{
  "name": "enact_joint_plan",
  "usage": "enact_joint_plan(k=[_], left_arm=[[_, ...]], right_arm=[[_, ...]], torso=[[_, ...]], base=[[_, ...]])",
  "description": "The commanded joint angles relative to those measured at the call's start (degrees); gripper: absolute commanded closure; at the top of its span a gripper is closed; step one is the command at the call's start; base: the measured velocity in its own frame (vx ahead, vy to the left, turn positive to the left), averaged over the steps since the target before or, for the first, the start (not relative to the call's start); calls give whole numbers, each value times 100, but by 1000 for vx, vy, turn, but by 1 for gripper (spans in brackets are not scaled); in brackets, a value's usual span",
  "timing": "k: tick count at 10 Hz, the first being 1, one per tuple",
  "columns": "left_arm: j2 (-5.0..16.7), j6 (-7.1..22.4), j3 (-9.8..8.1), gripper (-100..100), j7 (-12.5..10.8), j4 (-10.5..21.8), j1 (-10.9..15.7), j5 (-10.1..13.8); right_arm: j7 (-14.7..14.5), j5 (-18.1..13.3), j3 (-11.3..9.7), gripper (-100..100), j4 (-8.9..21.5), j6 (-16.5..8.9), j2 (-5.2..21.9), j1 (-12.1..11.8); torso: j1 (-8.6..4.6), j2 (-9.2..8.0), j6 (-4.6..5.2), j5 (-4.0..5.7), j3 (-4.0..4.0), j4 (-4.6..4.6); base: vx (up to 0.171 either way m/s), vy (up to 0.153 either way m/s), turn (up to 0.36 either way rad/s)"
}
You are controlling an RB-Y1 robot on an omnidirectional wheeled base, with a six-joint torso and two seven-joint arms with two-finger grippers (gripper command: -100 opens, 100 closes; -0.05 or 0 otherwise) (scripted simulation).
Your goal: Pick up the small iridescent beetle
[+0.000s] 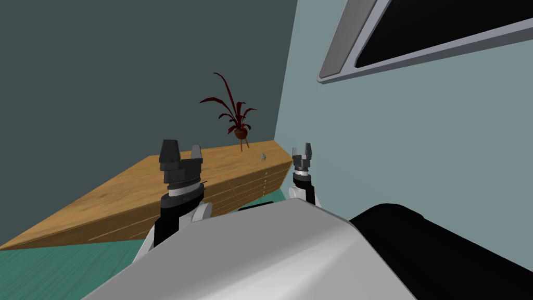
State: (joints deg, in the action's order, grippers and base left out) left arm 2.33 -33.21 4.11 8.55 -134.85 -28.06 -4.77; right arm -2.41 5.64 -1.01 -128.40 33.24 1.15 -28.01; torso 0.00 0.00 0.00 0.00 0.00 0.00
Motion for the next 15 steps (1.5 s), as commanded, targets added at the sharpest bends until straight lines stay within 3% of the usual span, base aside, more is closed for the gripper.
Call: enact_joint_plan(k=[1,4,8,9,13,14,15], left_arm=[[0,0,0,0,0,0,0,0],[0,0,0,0,0,0,0,0],[0,0,0,0,0,0,0,0],[0,0,0,0,0,0,0,0],[0,0,0,0,0,0,0,0],[0,0,0,0,0,0,0,0],[0,0,0,0,0,0,0,0]], right_arm=[[88,40,3,-100,42,-74,192,54],[421,197,9,-100,200,-358,596,257],[1069,545,20,-100,535,-924,1123,701],[1137,545,20,-100,535,-966,1123,701],[1807,889,20,-100,842,-1551,1523,1123],[1832,889,20,-100,842,-1556,1523,1123],[2070,1019,17,-100,951,-1777,1661,1276]], torso=[[0,0,0,0,0,0],[2,2,-1,0,-1,0],[12,-1,-1,-2,0,0],[14,-2,-1,-3,1,0],[12,-1,0,-3,1,0],[11,0,0,-2,0,0],[8,0,1,-2,0,0]], base=[[0,0,0],[0,12,9],[-8,34,15],[-7,29,5],[-7,32,13],[-4,22,8],[-6,30,16]])
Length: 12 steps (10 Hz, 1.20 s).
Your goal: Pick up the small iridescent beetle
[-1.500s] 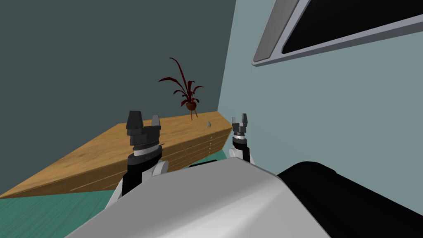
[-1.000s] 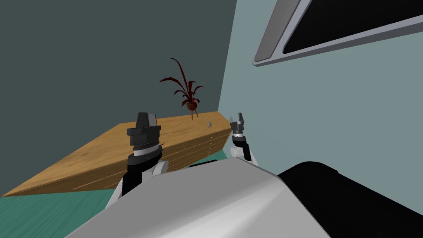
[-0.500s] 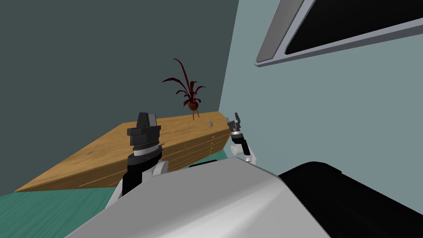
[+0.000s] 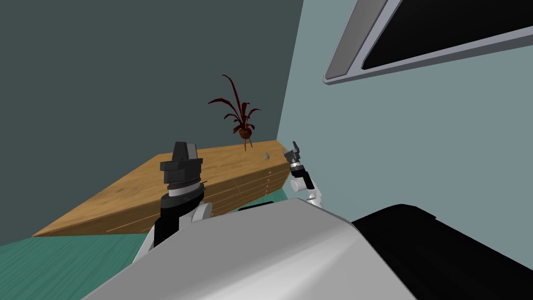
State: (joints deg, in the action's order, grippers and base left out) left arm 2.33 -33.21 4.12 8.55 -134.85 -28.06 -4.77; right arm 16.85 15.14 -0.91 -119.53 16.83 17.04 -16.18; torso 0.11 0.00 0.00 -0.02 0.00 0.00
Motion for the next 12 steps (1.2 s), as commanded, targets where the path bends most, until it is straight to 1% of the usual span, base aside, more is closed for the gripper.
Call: enact_joint_plan(k=[1,2,3,4,5,6,7,8,9,10,11,12], left_arm=[[0,0,0,0,0,0,0,0],[0,0,0,0,0,0,0,0],[0,0,0,0,0,0,0,0],[0,0,0,0,0,0,0,0],[0,0,0,0,0,0,0,0],[0,0,0,0,0,0,0,0],[0,0,0,0,0,0,0,0],[0,0,0,0,0,0,0,0],[0,0,0,0,0,0,0,0],[0,0,0,0,0,0,0,0],[0,0,0,0,0,0,0,0],[0,0,0,0,0,0,0,0]], right_arm=[[167,69,6,-100,64,-136,71,93],[398,205,1,-100,177,-370,209,251],[443,205,1,-100,177,-370,209,251],[665,348,-6,-100,294,-615,348,415],[733,348,-6,-100,294,-615,348,415],[933,496,-15,-100,416,-873,485,583],[1036,496,-15,-100,416,-873,485,583],[1239,649,-26,-100,543,-1108,621,756],[1353,649,-26,-100,543,-1141,621,756],[1551,806,-38,-100,676,-1357,754,932],[1683,806,-38,-100,676,-1421,754,932],[1861,967,-53,-100,815,-1643,881,1110]], torso=[[0,0,0,0,0,0],[-1,-1,1,0,1,0],[0,0,0,0,0,0],[-2,0,1,0,0,0],[-2,0,0,0,0,0],[-2,-1,1,0,1,0],[0,1,0,0,-1,0],[-2,1,1,0,0,0],[-2,2,0,0,-1,0],[-3,1,1,0,0,0],[-4,2,0,1,-1,0],[-5,1,2,1,-1,-1]], base=[[-8,27,8],[-6,29,19],[-5,24,10],[-7,25,20],[-7,24,10],[-2,32,18],[-2,26,12],[-2,26,18],[-1,19,14],[-2,19,28],[1,16,12],[2,18,20]])
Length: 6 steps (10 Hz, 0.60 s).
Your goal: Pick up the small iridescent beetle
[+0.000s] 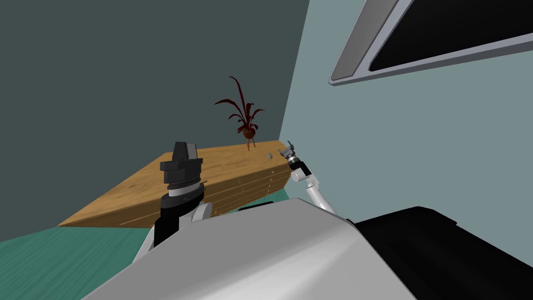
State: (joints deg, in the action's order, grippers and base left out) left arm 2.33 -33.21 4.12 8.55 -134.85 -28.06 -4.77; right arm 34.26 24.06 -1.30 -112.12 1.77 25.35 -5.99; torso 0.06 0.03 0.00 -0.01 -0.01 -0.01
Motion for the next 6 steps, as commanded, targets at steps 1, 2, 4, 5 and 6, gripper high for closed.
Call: enact_joint_plan(k=[1,2,4,5,6], left_arm=[[0,0,0,0,0,0,0,0],[0,0,0,0,0,0,0,0],[0,0,0,0,0,0,0,0],[0,0,0,0,0,0,0,0],[0,0,0,0,0,0,0,0]], right_arm=[[284,75,-14,-100,74,-206,50,91],[454,240,-31,-100,219,-406,171,272],[796,407,-52,-100,369,-699,285,454],[955,407,-52,-100,369,-820,285,454],[1000,407,-52,-100,369,-820,285,454]], torso=[[0,0,0,0,0,0],[-1,-1,1,0,0,0],[-1,1,1,0,-1,0],[-2,2,0,0,-1,0],[-3,1,2,1,-1,-1]], base=[[2,14,13],[4,17,29],[5,12,21],[6,8,17],[0,0,0]])
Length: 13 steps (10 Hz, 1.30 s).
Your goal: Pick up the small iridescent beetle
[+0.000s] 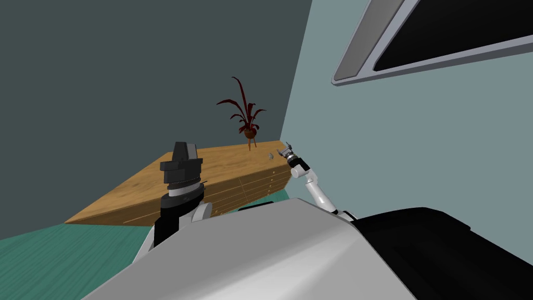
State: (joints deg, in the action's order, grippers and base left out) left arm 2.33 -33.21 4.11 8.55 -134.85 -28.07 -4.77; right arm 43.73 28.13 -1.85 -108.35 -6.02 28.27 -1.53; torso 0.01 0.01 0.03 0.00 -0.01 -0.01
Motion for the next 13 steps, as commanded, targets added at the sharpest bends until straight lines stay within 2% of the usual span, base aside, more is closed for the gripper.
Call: enact_joint_plan(k=[1,2,3,4,5,6,7,8,9,10,11,13], left_arm=[[0,0,0,0,0,0,0,0],[0,0,0,0,0,0,0,0],[0,0,0,0,0,0,0,0],[0,0,0,0,0,0,0,0],[0,0,0,0,0,0,0,0],[0,0,0,0,0,0,0,0],[0,0,0,0,0,0,0,0],[0,0,0,0,0,0,0,0],[0,0,0,0,0,0,0,0],[0,0,0,0,0,0,0,0],[0,0,0,0,0,0,0,0],[0,0,0,0,0,0,0,0]], right_arm=[[286,171,-19,-100,147,-286,99,190],[425,171,-19,-100,147,-362,99,190],[595,342,-44,-100,307,-565,195,373],[761,342,-44,-100,307,-692,195,373],[808,342,-44,-100,307,-692,195,373],[1041,516,-70,-100,470,-953,283,556],[1186,516,-70,-100,470,-1028,283,556],[1351,690,-98,-100,637,-1196,361,739],[1516,690,-98,-100,637,-1361,361,739],[1593,690,-98,-100,637,-1371,361,739],[1805,864,-128,-100,808,-1628,430,921],[1993,864,-128,-100,808,-1718,430,921]], torso=[[0,0,0,0,0,0],[1,2,-2,0,-1,0],[0,2,0,0,-1,-1],[0,4,-2,0,-2,-1],[-1,4,0,0,-2,-1],[-2,1,0,1,-1,0],[-3,4,-1,1,-2,-1],[-3,3,0,1,-2,-1],[-4,6,-1,1,-3,-1],[-4,6,0,1,-4,-2],[-3,2,1,1,-1,-1],[-5,4,0,1,-2,-1]], base=[[7,6,27],[8,3,21],[12,3,30],[11,1,17],[0,0,0],[9,-2,28],[12,-4,23],[19,-7,30],[17,-9,18],[6,-5,-1],[10,-12,27],[12,-8,10]])
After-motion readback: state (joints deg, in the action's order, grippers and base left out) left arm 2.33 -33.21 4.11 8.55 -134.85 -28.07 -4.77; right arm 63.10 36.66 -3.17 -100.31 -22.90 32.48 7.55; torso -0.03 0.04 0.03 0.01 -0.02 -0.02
